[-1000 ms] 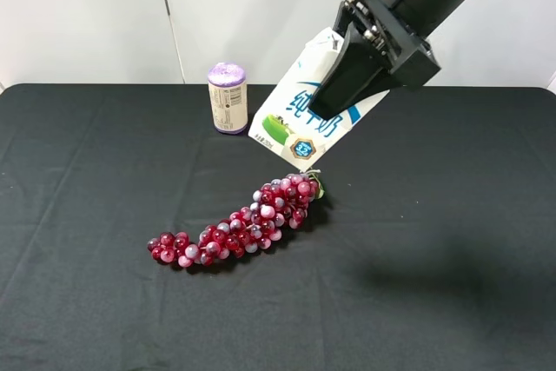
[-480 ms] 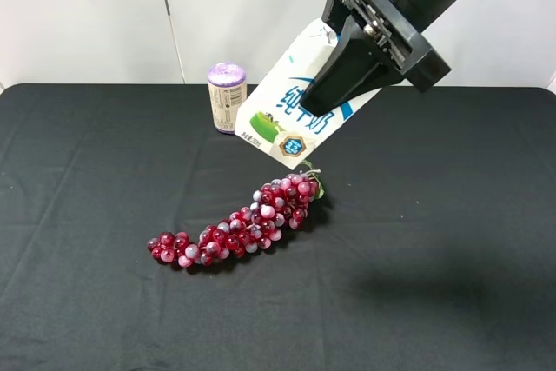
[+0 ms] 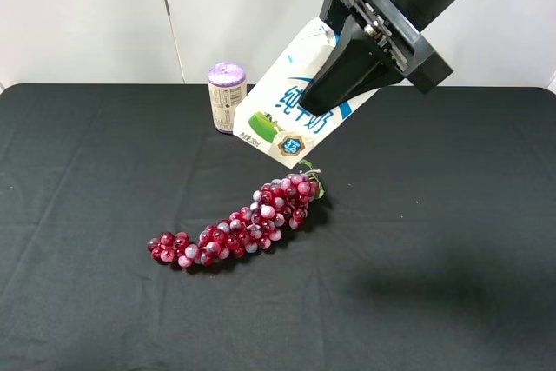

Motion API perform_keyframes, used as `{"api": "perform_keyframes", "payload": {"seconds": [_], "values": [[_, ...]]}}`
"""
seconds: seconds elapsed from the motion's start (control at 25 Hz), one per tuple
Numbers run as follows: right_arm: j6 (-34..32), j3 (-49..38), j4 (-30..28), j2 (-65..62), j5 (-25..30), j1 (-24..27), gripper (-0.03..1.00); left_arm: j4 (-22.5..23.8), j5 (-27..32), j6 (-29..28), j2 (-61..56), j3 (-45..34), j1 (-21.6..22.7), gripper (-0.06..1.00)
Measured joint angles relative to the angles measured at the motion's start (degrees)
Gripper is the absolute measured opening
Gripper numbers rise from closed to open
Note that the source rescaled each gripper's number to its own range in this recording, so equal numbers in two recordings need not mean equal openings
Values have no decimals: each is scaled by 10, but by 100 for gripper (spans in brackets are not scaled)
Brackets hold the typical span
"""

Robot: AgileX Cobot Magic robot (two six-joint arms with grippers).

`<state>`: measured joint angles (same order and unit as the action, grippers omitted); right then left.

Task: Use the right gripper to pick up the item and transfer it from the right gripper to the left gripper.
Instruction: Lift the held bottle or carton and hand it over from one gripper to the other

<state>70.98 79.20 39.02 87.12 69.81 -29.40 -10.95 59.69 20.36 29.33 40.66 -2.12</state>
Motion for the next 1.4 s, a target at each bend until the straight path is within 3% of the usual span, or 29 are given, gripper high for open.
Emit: {"api": "perform_keyframes", "payload": {"seconds": [0.32,1.0,1.24,1.4], "values": [[0,0,0,0,0,0,3,9,-22,8,100,27,-125,98],[0,0,1,0,0,0,3,8,-218,45,300,39,-330,94],[0,0,2,0,0,0,3,3,-236,54,355,81,-362,94],[0,0,2,0,0,0,3,-27,-252,92,390,105,-386,94]]}}
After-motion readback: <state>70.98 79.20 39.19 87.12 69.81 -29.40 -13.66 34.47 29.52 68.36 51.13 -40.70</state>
